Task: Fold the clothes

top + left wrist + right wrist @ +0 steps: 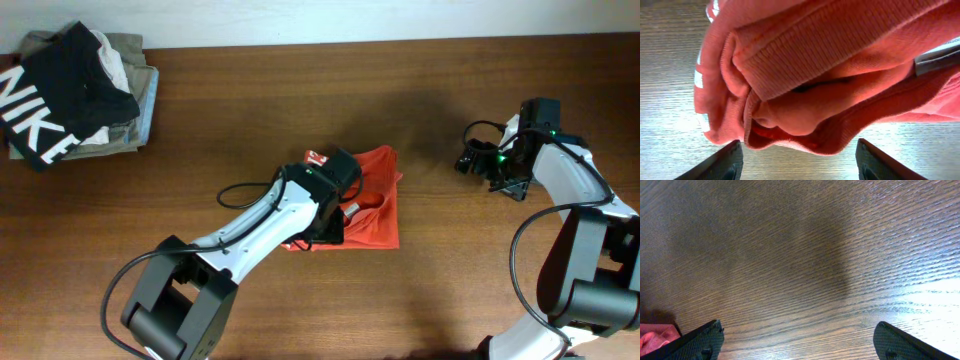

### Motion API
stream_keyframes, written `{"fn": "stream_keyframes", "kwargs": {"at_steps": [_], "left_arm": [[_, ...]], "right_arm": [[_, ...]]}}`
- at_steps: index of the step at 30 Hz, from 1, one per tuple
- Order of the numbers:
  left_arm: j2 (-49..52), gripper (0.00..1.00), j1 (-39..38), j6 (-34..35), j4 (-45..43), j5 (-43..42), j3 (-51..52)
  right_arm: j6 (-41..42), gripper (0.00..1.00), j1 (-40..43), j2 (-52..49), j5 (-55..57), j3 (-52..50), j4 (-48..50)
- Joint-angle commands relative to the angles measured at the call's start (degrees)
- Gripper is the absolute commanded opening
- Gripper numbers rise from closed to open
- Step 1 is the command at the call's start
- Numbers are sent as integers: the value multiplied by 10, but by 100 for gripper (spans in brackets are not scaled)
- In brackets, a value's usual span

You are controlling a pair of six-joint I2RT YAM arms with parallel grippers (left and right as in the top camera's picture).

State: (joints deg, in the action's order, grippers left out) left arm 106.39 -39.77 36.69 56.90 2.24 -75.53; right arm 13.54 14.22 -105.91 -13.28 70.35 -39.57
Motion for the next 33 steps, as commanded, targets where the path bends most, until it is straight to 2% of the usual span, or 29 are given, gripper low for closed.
{"fn": "stream_keyframes", "kwargs": {"at_steps": [1,2,4,6,7,9,13,16,19,23,28,31,32,33], "left_arm": [[-2,70,0,-5,-7,-10,5],[-1,61,0,-5,-7,-10,5],[19,57,0,-5,-7,-21,5],[22,39,2,-5,-8,-21,5],[22,21,2,-5,-8,-21,4],[22,0,2,-5,-8,-21,3],[2,0,1,-33,10,-32,-40],[-75,0,0,-42,16,-89,-78],[-125,0,0,-42,-2,-143,-108],[-150,0,-6,-55,-23,-154,-170],[-86,1,-83,-55,-18,-129,-170],[-7,1,-116,-55,-11,-71,-170],[22,4,-120,-56,-11,-71,-170],[52,11,-124,-76,-14,-70,-170]], "right_arm": [[4,99,1,11,5,7,0],[4,99,1,11,5,7,0],[4,99,1,11,5,7,0],[4,99,1,11,5,7,0],[4,99,1,11,5,7,0],[4,99,1,11,5,7,0],[4,99,1,11,5,7,0],[4,99,1,11,5,7,0],[4,99,1,11,5,7,0],[4,99,1,11,5,7,0],[4,99,1,11,5,7,0],[4,99,1,11,5,7,0],[4,99,1,11,5,7,0],[4,99,1,11,5,7,0]]}}
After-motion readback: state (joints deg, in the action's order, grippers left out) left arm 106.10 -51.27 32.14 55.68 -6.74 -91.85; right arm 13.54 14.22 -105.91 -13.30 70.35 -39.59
